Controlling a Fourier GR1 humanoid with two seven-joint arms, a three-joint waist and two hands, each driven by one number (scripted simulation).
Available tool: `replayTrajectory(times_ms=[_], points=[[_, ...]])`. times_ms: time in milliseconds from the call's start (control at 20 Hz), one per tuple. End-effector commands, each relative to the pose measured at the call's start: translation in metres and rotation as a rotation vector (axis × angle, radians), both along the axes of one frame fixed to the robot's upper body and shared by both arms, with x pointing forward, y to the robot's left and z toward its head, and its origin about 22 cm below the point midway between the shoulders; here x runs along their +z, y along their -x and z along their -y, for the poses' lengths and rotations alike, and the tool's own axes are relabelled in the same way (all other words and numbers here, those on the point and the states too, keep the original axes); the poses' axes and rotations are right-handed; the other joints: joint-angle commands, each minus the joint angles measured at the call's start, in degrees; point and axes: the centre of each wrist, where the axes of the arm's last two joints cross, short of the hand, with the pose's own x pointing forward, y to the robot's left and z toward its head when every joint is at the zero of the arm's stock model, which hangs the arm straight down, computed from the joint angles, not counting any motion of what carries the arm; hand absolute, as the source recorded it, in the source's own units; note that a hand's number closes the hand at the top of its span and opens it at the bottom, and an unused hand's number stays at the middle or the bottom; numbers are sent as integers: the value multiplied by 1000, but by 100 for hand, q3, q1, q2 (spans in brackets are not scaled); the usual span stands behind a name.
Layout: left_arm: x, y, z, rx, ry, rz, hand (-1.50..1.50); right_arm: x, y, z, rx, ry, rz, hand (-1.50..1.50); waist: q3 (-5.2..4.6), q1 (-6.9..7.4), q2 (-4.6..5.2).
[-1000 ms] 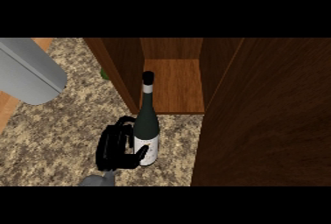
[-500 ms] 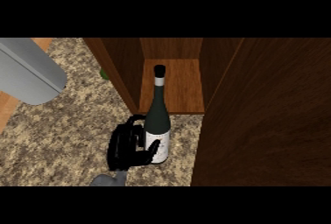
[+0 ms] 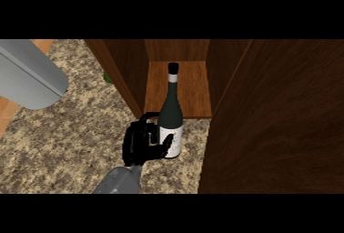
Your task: Pick up the wine, place it into the cabinet and close the cabinet
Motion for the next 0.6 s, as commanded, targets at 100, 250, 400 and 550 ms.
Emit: replayTrajectory(times_ms=[100,250,400,550], points=[[0,-13,17,12,-22,45,150,19,7,-5,38,-8,15,-150,-4,-27,4],[5,-39,16,26,-24,50,150,8,-1,1,30,-7,19,-150,-4,-68,16],[19,-35,21,20,-17,38,150,-4,8,4,25,-13,3,-150,2,-6,-4],[29,-63,22,22,-31,51,150,-2,11,3,41,-16,20,-150,0,-57,7]])
